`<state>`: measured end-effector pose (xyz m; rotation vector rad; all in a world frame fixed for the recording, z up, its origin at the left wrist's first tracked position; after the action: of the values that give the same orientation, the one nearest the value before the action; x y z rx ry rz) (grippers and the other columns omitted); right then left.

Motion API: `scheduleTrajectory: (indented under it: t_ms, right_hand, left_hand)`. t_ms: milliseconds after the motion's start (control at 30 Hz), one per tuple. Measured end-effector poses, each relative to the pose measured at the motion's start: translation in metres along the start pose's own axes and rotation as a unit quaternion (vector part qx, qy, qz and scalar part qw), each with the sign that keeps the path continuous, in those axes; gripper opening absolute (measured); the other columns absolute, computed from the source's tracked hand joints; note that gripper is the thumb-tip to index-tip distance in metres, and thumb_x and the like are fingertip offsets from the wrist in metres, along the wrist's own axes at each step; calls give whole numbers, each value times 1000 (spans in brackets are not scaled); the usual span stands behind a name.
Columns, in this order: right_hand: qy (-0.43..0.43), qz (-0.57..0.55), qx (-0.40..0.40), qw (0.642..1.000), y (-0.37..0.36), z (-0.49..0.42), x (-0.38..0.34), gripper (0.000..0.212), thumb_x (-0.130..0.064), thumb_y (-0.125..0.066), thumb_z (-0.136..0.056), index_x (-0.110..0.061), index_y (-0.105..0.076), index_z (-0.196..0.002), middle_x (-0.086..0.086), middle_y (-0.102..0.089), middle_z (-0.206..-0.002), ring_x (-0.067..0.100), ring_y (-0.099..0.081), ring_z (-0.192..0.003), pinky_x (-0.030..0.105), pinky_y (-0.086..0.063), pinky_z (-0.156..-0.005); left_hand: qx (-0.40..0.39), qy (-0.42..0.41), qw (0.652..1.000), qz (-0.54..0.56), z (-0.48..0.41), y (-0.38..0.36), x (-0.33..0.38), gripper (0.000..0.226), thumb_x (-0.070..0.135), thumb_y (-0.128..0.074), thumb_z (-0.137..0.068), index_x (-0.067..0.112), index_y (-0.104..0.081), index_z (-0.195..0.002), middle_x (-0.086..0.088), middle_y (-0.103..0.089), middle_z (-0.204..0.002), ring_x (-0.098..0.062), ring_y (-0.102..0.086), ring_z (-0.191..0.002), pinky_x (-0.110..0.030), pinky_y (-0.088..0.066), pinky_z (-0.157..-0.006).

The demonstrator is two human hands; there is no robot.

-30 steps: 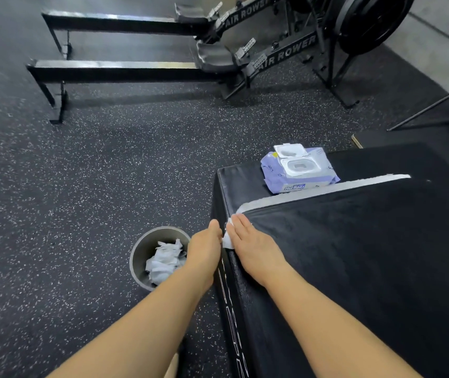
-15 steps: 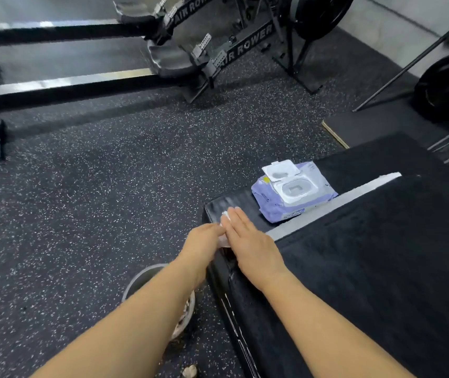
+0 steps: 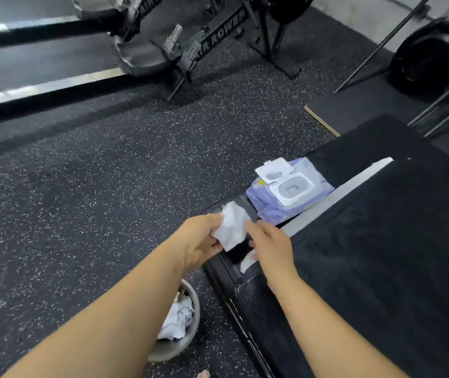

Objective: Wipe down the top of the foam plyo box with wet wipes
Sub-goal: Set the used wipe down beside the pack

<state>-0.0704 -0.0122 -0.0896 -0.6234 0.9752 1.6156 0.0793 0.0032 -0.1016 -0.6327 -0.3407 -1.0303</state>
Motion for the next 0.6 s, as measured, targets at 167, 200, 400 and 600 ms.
scheduleTrajectory:
  t_ms: [167, 200, 400, 600]
  right_hand:
    - [-44, -84, -41, 995, -16, -14, 4, 10, -10, -64, -88, -18, -69, -87, -1, -66, -78, 13, -58, -68, 23, -45, -55]
    - [-13, -43, -20, 999, -13, -17, 1, 10, -6, -65, -86, -14, -69, -91, 1, -66, -80, 16, -59, -70, 26, -48, -58]
    - [90, 237, 25, 967, -19, -28, -11, 22, -20, -69, -85, -20, -54, -102, 1, -65, -90, 24, -63, -91, 32, -43, -71]
    - [111, 366, 65, 922, -28, -37, -13, 31, -25, -66, -93, -13, -45, -113, 4, -63, -113, 29, -62, -103, 32, -38, -69]
  left_hand:
    - [21, -36, 993, -108, -8, 5, 10, 13, 22, -55, -96, 16, -65, -90, 5, -63, -66, -8, -56, -60, -20, -45, -56]
    - [35, -67, 983, -166, -11, 8, 16, 16, 29, -61, -93, 16, -66, -88, 4, -62, -66, -8, -54, -56, -19, -43, -53]
    - [145, -272, 769, -559, -18, 4, 49, 2, 22, -62, -85, 22, -61, -87, 2, -66, -78, -22, -60, -73, -34, -49, -64]
    - [192, -324, 608, -699, -29, -11, 48, 20, 32, -56, -91, 22, -55, -107, 1, -65, -90, -25, -59, -87, -33, -37, -66]
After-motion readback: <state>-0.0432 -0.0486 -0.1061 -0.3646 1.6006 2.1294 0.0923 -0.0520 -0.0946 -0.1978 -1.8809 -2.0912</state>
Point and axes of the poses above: each hand's wrist, its own z-axis away from the middle knuckle, its own y-axis out of the back of the hand, x = y × z, the point moved 9 cm from there along -z, towards the middle knuckle
